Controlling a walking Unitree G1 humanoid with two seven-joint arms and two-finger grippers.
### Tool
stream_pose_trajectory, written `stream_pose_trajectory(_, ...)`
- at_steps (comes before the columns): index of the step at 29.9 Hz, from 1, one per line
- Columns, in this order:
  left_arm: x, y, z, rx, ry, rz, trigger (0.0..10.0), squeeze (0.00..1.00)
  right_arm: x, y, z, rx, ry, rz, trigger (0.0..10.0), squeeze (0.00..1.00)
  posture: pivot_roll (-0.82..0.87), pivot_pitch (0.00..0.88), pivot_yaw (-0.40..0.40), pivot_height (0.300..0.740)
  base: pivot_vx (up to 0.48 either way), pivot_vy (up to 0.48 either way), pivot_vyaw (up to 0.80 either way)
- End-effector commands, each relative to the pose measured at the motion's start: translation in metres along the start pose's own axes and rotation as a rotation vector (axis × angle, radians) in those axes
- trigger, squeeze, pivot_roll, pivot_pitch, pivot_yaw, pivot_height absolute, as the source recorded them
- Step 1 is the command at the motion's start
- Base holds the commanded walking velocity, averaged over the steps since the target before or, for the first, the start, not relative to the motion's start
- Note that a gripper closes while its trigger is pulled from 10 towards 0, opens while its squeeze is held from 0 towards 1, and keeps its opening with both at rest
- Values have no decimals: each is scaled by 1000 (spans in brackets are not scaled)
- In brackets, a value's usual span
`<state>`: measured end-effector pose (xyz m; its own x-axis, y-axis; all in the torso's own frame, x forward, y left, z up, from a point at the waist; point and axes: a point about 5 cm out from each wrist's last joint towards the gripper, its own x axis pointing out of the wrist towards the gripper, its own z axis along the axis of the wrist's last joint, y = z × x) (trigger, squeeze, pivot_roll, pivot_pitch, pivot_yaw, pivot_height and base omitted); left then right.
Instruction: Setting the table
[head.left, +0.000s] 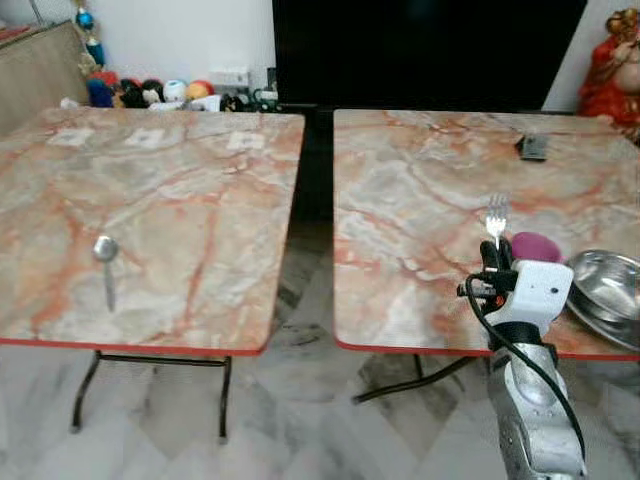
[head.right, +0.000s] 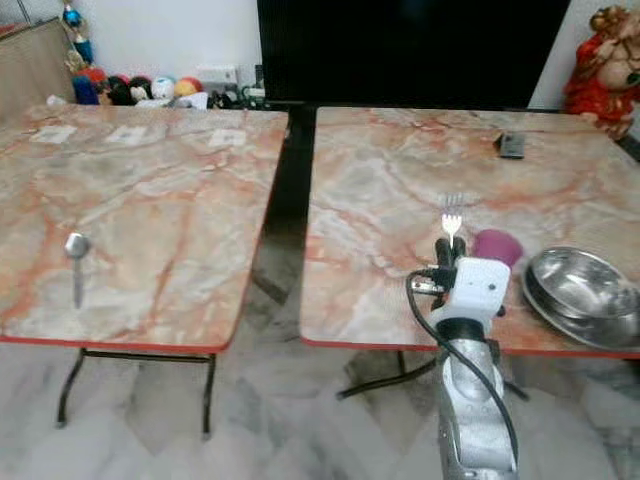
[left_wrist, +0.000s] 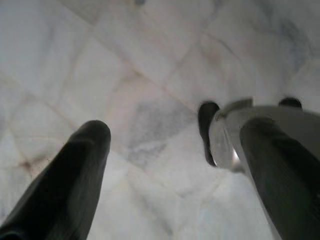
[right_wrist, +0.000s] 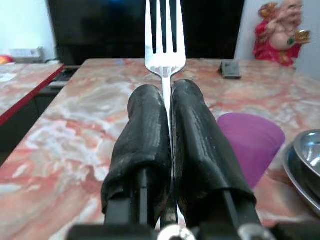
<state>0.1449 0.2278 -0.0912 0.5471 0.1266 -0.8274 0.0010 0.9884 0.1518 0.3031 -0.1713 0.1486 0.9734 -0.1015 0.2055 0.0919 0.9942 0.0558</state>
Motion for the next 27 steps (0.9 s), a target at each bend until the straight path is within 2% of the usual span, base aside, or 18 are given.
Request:
stream_pose_trajectory(1, -2, 1, -7, 12, 20, -6, 10000, 0, 1, -6, 2, -12, -6, -20, 10000, 0, -18, 69, -7, 740, 0, -379, 0)
stream_pose_trajectory(8, -9, 11, -27, 9, 51, 4, 10000, 0, 1, -7, 3, -13, -9, -24, 10000, 0, -22, 72, -6, 740, 0, -378, 0)
stream_pose_trajectory(17, -13, 15, -36, 9, 66, 8, 10000, 0, 1, -7, 4, -10, -23, -37, 10000, 0, -19, 71, -4, 740, 0, -378, 0)
stream_pose_trajectory(27, -8, -11, -31, 7, 67, -21, 10000, 0, 2, -8, 3, -14, -21, -50, 10000, 0, -16, 71, -7, 740, 0, -365, 0)
